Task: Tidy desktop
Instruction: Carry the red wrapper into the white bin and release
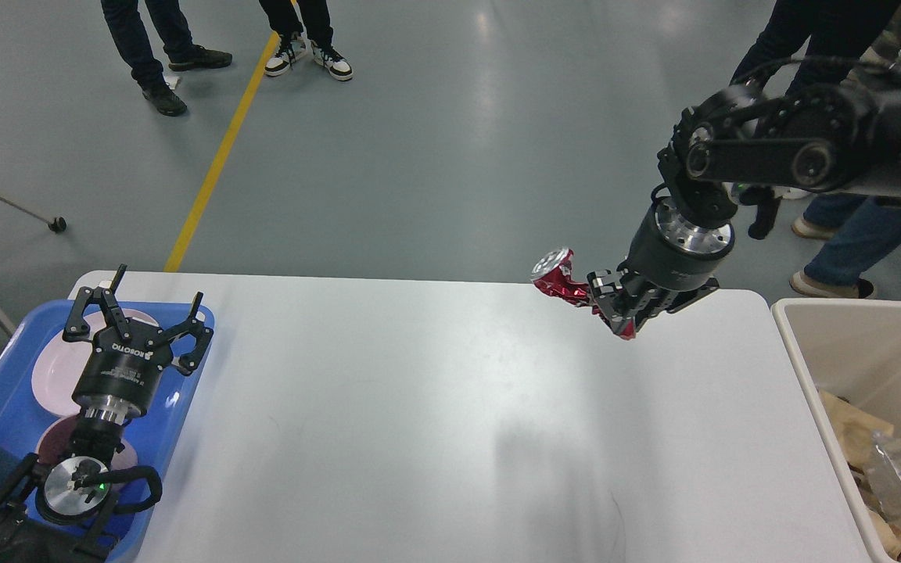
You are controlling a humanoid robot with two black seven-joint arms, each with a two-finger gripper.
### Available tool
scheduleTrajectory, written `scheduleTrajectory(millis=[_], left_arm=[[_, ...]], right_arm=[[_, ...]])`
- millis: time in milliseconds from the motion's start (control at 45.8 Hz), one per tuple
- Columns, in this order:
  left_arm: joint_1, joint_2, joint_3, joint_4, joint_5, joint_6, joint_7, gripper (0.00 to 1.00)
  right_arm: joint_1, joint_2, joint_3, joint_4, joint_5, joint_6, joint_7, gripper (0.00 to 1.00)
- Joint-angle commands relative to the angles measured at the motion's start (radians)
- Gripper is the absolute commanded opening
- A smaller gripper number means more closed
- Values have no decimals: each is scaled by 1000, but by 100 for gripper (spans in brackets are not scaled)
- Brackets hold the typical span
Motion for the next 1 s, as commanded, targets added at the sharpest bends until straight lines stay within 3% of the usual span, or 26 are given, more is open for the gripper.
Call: scheduleTrajectory(millis=[0, 218, 480, 655, 808, 982], left_arm=[[0, 0, 0, 0, 0, 0, 0, 96], [0, 0, 0, 0, -1, 0, 0, 96], [0, 0, 0, 0, 0, 0, 0, 96], [0, 0, 0, 0, -1, 0, -2, 96], [0, 0, 0, 0, 0, 0, -2, 96], [0, 0, 0, 0, 0, 0, -2, 96]], right_arm=[[161, -17, -126, 141, 20, -8, 15, 0], [260, 38, -290, 229, 83, -62, 133, 0], [274, 29, -348, 227, 98, -93, 124, 0], [235, -86, -480, 160, 95, -125, 124, 0], [74, -278, -526, 2, 57, -128, 121, 0], [-195, -398, -504, -273, 23, -131, 122, 0]])
